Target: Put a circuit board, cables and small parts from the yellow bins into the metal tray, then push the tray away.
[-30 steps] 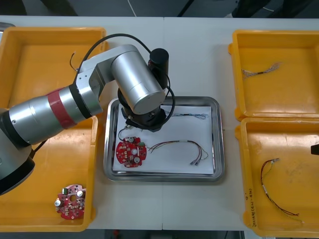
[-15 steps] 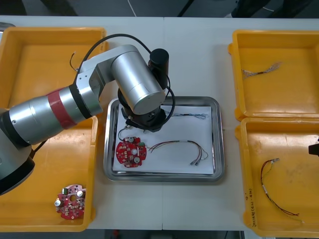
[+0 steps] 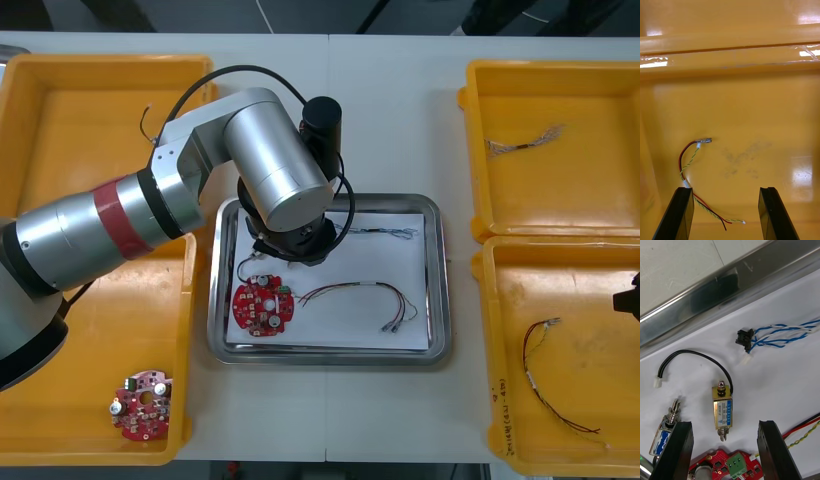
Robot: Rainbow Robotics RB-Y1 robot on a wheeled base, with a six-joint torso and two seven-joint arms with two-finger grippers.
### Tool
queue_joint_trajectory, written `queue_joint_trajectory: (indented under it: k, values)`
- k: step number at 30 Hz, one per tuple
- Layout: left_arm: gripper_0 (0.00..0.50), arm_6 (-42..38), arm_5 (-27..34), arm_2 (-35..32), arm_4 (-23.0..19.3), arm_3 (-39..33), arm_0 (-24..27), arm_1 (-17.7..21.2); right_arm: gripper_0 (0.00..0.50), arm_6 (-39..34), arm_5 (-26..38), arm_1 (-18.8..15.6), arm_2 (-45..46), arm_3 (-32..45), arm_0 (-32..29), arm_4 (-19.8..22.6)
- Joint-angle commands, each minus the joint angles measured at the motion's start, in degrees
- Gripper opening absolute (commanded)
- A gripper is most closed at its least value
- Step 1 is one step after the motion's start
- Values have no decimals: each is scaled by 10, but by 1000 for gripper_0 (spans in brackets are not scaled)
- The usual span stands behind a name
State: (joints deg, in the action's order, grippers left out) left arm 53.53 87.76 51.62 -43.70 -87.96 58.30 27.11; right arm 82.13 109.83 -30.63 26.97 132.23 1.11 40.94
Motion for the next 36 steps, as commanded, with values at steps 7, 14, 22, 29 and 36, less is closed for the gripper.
queue_joint_trajectory:
  k: [7, 14, 22, 29, 36]
  values:
    - [500, -44, 121, -131, -46, -93, 0, 42, 500, -7, 2, -37, -51, 21, 21, 19]
    - [500, -40, 219, -231, -89, -136, 0, 79, 500, -7, 2, -43, -85, 25, 51, 30]
    - [500, -21, 222, -320, -96, -183, -40, 124, 500, -7, 2, -49, -139, 26, 99, 40]
    - [500, 31, 222, -378, -106, -212, -97, 177, 500, -4, 2, -49, -202, 26, 141, 48]
    - [500, 44, 222, -431, -116, -230, -151, 214, 500, -7, 2, -49, -290, 26, 194, 48]
